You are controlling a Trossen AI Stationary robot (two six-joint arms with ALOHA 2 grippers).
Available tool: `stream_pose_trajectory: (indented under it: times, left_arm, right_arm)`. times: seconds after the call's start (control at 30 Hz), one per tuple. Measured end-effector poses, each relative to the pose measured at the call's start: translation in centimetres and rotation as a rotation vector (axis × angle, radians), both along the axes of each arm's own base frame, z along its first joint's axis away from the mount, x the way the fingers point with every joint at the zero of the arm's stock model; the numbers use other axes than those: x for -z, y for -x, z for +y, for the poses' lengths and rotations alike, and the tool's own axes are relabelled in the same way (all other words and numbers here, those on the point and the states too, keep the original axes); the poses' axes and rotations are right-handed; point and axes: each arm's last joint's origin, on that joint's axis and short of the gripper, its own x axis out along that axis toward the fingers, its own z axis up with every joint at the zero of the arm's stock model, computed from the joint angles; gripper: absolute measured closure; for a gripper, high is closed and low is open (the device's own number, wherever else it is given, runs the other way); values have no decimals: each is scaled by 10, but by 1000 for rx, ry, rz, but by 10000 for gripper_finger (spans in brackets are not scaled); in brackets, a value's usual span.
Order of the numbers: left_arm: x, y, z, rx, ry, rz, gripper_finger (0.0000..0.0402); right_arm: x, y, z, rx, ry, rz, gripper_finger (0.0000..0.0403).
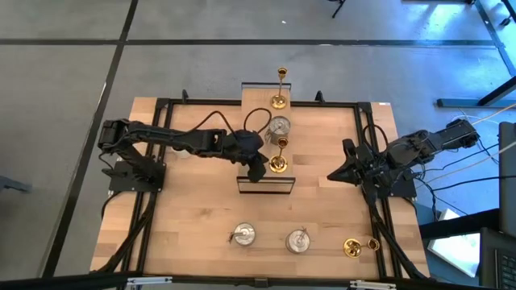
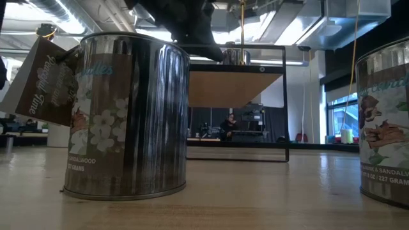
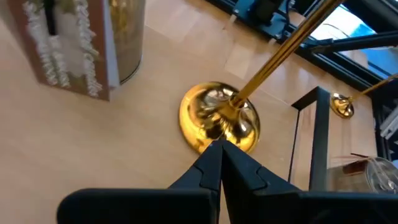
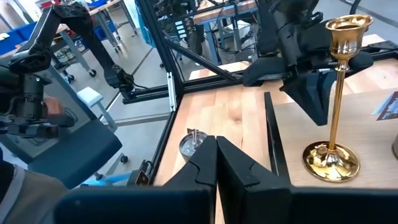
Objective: Pick & Place candle stick holders
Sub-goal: Put the left gold candle holder on the shelf, then put the right silver scented candle on the shelf
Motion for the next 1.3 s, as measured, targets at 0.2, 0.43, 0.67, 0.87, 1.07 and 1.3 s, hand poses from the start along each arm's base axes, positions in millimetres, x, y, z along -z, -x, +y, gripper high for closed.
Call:
stream_pose_trajectory:
  times: [0.2, 0.43, 0.67, 0.87, 1.07, 1.3]
  left_arm:
    - [11, -5, 0, 9, 9, 30, 400]
    - [17, -10, 0, 10, 4, 28, 400]
    - [20, -13, -1, 18, 9, 29, 400]
    - [5, -4, -1, -11, -9, 8, 400]
    - [-29, 23, 2, -108, -87, -36, 400]
    - [-83, 70, 14, -233, -145, -190, 400]
  right_arm:
    - [0, 0, 0, -4, 14, -3, 400]
    - [0, 0, 0, -4, 16, 0, 400]
    - [1, 0, 0, -4, 16, 2, 400]
    - [1, 1, -1, -5, 17, 4, 400]
    - [0, 3, -1, -7, 14, 1, 400]
    - [-1, 3, -2, 0, 9, -7, 400]
